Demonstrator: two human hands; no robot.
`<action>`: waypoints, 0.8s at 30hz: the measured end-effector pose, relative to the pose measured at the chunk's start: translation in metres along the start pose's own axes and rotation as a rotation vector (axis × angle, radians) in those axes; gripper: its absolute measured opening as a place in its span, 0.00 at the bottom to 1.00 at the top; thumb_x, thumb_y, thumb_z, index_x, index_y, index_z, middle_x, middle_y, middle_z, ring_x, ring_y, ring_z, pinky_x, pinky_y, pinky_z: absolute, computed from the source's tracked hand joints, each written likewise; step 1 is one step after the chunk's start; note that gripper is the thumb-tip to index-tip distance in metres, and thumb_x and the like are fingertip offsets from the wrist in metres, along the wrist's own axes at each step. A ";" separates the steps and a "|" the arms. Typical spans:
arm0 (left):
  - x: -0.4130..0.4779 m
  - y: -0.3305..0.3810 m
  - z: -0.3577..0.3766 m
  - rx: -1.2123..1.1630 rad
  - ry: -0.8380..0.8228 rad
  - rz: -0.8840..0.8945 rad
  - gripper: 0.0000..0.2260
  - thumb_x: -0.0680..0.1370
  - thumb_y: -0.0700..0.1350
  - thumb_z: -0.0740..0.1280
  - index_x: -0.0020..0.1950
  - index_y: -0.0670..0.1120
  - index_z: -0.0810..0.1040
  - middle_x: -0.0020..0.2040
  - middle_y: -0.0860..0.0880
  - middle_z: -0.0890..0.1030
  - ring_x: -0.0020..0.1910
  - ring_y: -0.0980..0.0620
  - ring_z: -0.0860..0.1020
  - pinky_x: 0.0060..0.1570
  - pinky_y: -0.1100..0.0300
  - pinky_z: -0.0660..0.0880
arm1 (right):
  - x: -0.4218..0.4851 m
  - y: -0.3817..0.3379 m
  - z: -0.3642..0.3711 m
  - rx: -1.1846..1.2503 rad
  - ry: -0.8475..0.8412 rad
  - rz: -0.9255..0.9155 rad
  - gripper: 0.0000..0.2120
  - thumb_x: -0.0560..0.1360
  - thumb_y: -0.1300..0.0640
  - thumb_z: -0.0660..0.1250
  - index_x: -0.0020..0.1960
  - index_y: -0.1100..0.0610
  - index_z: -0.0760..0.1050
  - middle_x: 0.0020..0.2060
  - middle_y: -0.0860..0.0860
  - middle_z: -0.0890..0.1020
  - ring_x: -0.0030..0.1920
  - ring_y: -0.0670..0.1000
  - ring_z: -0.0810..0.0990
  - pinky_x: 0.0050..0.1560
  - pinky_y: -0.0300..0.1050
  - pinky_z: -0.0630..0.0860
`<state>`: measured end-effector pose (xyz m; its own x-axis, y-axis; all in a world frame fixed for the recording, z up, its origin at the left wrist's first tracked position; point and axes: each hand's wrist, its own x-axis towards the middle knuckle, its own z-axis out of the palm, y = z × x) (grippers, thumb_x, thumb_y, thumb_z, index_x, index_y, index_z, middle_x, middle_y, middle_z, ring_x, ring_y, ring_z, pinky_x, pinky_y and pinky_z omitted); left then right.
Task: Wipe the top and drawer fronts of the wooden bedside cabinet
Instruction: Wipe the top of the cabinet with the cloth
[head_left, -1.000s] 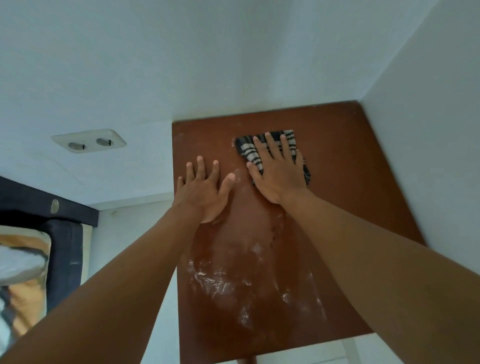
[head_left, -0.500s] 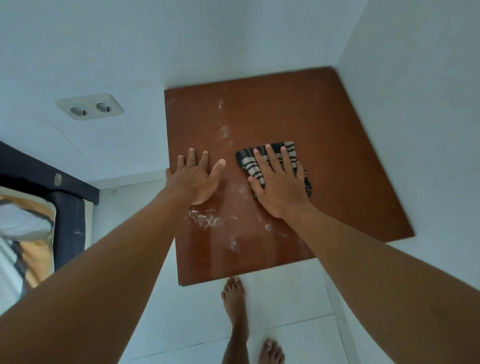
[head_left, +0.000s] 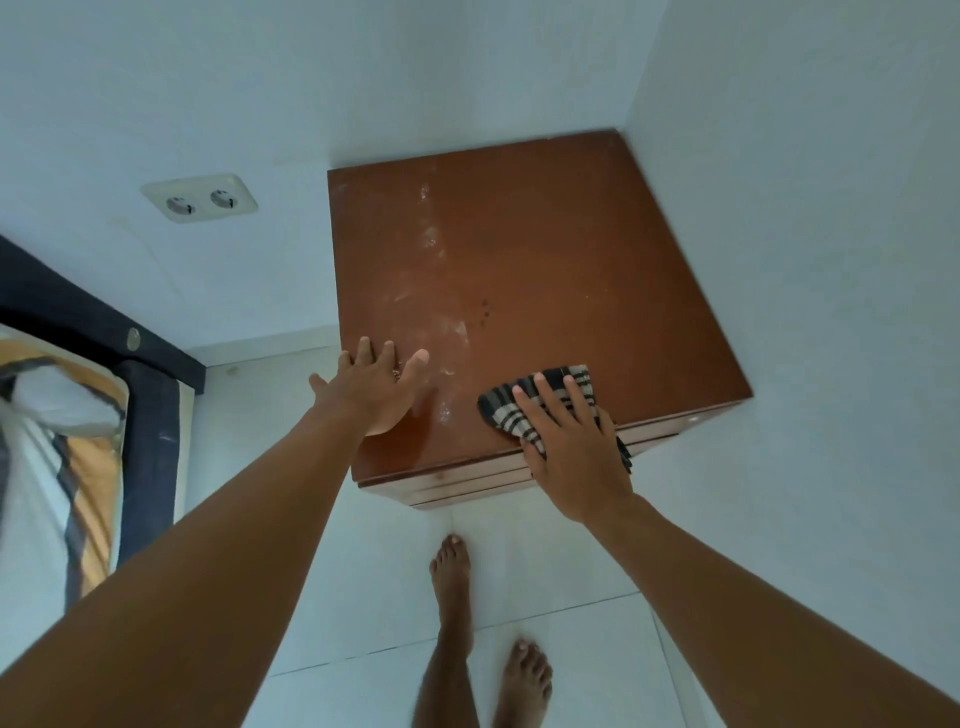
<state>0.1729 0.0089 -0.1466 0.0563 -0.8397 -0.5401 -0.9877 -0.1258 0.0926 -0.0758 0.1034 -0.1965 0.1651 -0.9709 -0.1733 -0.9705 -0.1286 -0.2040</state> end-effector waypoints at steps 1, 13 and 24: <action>-0.004 0.000 0.002 -0.003 0.003 0.002 0.39 0.78 0.72 0.37 0.84 0.53 0.49 0.85 0.47 0.46 0.83 0.41 0.46 0.75 0.29 0.44 | -0.008 0.001 0.001 0.011 0.003 -0.011 0.27 0.81 0.48 0.58 0.80 0.47 0.60 0.80 0.49 0.63 0.80 0.60 0.58 0.70 0.67 0.68; -0.031 -0.018 -0.023 -0.018 0.045 -0.013 0.39 0.78 0.73 0.38 0.84 0.55 0.51 0.85 0.48 0.47 0.83 0.39 0.45 0.75 0.28 0.43 | -0.106 0.012 -0.003 0.169 -0.043 -0.037 0.25 0.78 0.48 0.53 0.68 0.55 0.77 0.58 0.54 0.83 0.57 0.55 0.82 0.51 0.51 0.81; 0.014 -0.030 -0.077 -0.042 0.041 -0.029 0.38 0.78 0.72 0.39 0.84 0.55 0.47 0.85 0.47 0.43 0.83 0.40 0.41 0.77 0.30 0.42 | 0.096 -0.057 -0.114 0.345 0.127 -0.097 0.20 0.80 0.53 0.58 0.71 0.49 0.71 0.49 0.49 0.82 0.49 0.53 0.79 0.49 0.50 0.76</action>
<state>0.2150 -0.0399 -0.0924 0.0918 -0.8563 -0.5082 -0.9787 -0.1718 0.1127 -0.0248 -0.0056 -0.0922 0.2088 -0.9777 -0.0206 -0.8319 -0.1665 -0.5294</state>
